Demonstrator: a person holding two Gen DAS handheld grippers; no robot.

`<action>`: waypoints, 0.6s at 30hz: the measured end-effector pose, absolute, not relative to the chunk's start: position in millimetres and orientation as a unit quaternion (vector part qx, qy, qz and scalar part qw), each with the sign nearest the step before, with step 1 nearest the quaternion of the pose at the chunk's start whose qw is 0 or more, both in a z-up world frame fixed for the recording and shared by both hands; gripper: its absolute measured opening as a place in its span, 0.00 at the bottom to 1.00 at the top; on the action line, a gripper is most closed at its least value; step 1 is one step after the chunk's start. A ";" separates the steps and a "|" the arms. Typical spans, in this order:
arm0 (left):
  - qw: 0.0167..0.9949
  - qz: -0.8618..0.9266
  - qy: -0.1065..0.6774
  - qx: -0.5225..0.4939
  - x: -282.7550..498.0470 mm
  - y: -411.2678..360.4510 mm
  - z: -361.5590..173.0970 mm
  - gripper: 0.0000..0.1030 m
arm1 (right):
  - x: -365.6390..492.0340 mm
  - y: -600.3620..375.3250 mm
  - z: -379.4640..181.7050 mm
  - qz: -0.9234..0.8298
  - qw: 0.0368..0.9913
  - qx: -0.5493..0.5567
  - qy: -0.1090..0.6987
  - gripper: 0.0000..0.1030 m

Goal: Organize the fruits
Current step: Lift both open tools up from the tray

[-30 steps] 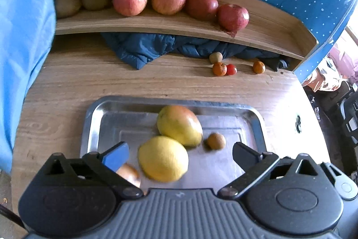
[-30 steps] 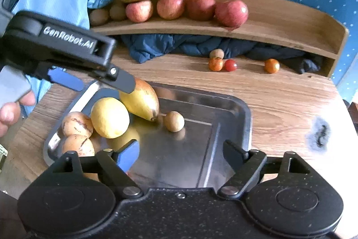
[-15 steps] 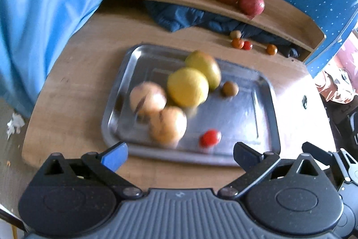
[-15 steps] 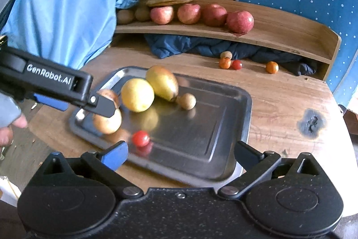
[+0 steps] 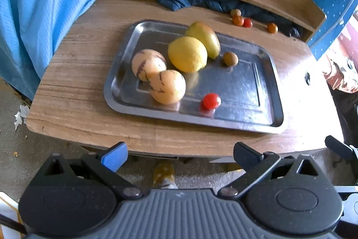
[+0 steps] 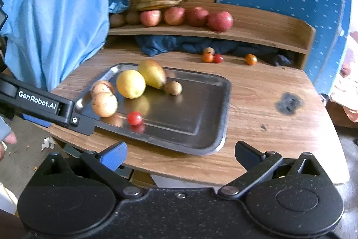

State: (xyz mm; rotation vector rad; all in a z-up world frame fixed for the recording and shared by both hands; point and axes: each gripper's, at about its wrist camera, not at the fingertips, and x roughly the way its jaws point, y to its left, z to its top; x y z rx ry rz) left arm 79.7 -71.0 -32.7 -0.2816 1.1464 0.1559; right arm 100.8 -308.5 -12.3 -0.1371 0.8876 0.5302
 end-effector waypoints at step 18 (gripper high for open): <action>0.824 0.047 0.556 -0.099 131.9 -90.9 -31.9 0.99 | 136.4 -327.5 -21.1 0.209 0.871 -0.053 0.441 0.99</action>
